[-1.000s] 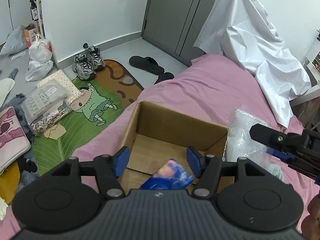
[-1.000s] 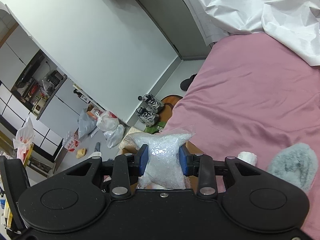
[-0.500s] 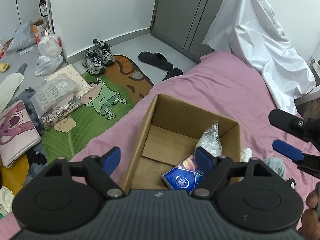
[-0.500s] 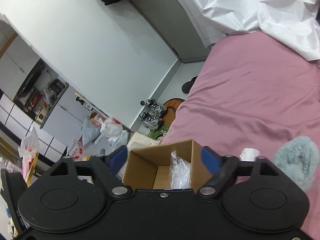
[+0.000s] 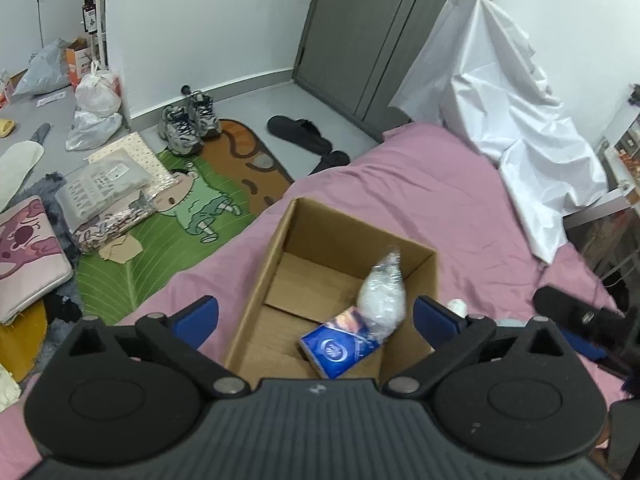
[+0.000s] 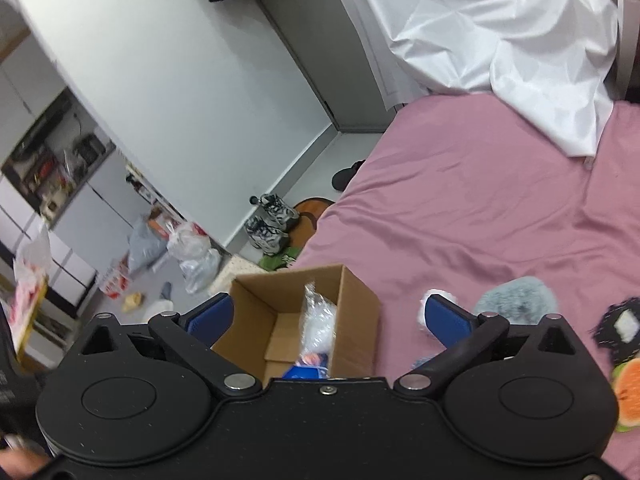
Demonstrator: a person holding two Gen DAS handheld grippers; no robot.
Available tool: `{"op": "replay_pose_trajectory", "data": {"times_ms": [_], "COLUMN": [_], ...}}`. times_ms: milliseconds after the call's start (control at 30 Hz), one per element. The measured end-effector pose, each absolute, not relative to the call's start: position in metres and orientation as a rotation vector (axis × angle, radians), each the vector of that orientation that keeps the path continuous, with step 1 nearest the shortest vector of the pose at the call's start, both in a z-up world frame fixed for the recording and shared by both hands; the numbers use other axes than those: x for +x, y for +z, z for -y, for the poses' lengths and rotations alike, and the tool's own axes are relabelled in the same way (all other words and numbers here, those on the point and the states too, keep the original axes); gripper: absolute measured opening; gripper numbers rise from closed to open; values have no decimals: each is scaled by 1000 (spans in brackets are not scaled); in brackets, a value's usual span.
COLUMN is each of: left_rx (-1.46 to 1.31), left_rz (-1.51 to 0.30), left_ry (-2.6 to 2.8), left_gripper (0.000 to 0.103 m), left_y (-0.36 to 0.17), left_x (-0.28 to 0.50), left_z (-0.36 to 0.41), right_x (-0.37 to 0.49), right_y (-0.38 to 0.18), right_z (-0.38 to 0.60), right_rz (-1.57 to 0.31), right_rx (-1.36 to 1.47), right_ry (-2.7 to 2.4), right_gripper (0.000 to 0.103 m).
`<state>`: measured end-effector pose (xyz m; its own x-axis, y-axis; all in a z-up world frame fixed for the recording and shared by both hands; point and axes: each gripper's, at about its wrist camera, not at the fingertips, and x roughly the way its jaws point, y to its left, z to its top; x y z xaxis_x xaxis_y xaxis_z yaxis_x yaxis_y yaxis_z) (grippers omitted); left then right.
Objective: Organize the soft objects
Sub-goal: 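Open the left tool dropping the tissue pack while the right tool drops the bead bag, then move both tools back to the bed toward the denim cloth and hamburger plush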
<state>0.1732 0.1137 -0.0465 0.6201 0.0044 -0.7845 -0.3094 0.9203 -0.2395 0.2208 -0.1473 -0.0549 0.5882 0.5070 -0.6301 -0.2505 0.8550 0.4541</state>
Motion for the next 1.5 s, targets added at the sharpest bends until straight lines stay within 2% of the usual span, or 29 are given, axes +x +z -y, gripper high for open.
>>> {"op": "replay_pose_trajectory", "data": {"times_ms": [600, 1000, 1500], "left_rx": [-287, -216, -151], "left_rz": [-861, -891, -935], "left_ry": [135, 102, 128], "left_gripper": [103, 103, 103], "left_y": [-23, -22, -33], "left_x": [147, 137, 130], "left_z": [-57, 3, 53], "right_x": [182, 159, 152], "right_y": [-34, -44, -66], "right_z": [217, 264, 315], "right_rz": [-845, -862, -897], "right_rx": [187, 115, 182], "right_ry": [617, 498, 423], "right_gripper": [103, 103, 103]}}
